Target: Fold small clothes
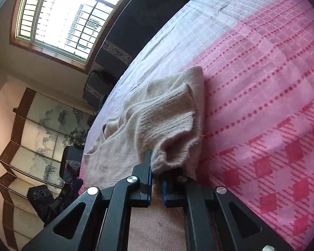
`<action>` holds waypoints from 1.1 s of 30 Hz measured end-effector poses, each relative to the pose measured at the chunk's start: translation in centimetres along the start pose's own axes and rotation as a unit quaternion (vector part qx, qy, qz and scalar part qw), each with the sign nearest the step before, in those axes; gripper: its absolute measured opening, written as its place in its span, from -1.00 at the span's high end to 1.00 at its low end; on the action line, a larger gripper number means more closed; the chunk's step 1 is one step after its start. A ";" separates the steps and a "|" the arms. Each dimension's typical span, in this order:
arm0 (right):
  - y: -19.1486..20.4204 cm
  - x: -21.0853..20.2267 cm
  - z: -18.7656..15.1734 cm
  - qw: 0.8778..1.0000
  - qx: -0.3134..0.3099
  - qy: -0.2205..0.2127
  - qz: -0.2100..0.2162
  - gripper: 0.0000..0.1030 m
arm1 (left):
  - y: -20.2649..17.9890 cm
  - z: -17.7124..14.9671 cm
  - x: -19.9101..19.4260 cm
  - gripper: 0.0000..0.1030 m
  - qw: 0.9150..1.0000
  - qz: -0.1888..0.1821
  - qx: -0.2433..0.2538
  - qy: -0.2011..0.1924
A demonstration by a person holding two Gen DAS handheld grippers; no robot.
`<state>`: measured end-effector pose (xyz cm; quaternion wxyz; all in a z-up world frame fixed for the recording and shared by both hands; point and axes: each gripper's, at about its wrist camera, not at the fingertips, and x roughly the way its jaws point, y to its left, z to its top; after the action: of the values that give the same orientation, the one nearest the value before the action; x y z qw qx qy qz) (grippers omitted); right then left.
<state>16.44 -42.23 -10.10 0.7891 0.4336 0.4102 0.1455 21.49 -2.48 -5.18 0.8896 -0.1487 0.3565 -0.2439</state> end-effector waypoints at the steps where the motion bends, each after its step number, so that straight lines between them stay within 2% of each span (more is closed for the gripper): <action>1: 0.0 -0.3 0.0 1.000 0.004 -0.005 0.004 0.81 | 0.9 -0.1 -0.1 -0.28 1.000 0.013 -0.006 0.002; 2: 0.0 -0.5 0.0 1.000 0.007 -0.006 0.007 0.75 | 1.8 -0.1 -0.2 -0.28 1.000 0.023 -0.014 0.004; 6: 0.8 -0.8 0.4 1.000 0.008 -0.009 0.014 0.75 | 5.2 0.0 -1.0 -0.28 0.997 0.063 -0.045 0.006; 8: 1.1 0.4 0.0 1.000 0.012 -0.004 -0.014 0.77 | 7.1 -0.2 -1.3 -0.28 0.995 0.075 -0.065 0.007; 9: 0.8 1.2 -0.3 1.000 0.016 0.012 -0.024 0.86 | 8.0 -0.3 -1.4 -0.28 0.994 0.080 -0.075 0.009; 11: 1.4 2.1 -0.8 0.999 -0.002 0.019 -0.026 0.87 | 9.4 -0.4 -2.0 -0.28 0.993 0.069 -0.098 0.007; 13: 2.7 2.2 -1.0 0.998 -0.037 0.026 -0.045 0.84 | 9.5 -0.4 -2.6 -0.28 0.993 0.078 -0.093 0.002; 14: 3.1 2.2 -1.0 0.998 -0.042 0.030 -0.035 0.83 | 9.5 -0.4 -2.7 -0.28 0.993 0.085 -0.085 0.002; 16: 2.9 1.9 -0.9 0.999 -0.033 0.025 -0.015 0.83 | 9.3 -0.4 -3.2 -0.28 0.993 0.089 -0.077 -0.001; 20: 2.3 2.4 -0.8 0.999 -0.011 0.028 -0.011 0.83 | 9.2 -0.3 -3.9 -0.28 0.993 0.096 -0.075 -0.005; 24: 3.3 2.9 -0.8 1.000 -0.021 0.022 -0.006 0.82 | 9.4 0.3 -3.1 -0.28 0.990 0.136 -0.041 0.004; 25: 3.8 3.1 -0.7 0.999 -0.022 0.021 0.008 0.82 | 9.7 0.5 -2.7 -0.28 0.984 0.172 -0.035 0.016; 26: 4.4 3.3 -0.7 0.999 -0.028 0.023 0.014 0.82 | 10.5 0.6 -2.2 -0.27 0.979 0.197 -0.047 0.033; 28: 5.1 3.8 -0.9 0.999 -0.038 0.026 0.011 0.82 | 12.0 0.7 -2.8 -0.22 0.977 0.196 -0.086 0.019; 29: 5.0 3.9 -0.9 0.999 -0.038 0.026 0.006 0.82 | 12.4 0.7 -2.7 -0.21 0.972 0.216 -0.088 0.023; 31: 4.2 3.6 -0.9 0.999 -0.037 0.021 -0.017 0.85 | 13.0 0.7 -3.2 -0.20 0.975 0.199 -0.099 0.016; 33: 3.5 2.8 -0.9 0.999 -0.026 0.018 -0.015 0.87 | 13.2 0.4 -3.8 -0.20 0.975 0.195 -0.103 0.008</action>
<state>17.95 -38.07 -9.00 0.7945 0.4039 0.4270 0.1527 23.70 10.63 -8.56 0.8971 -0.1650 0.4088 -0.0294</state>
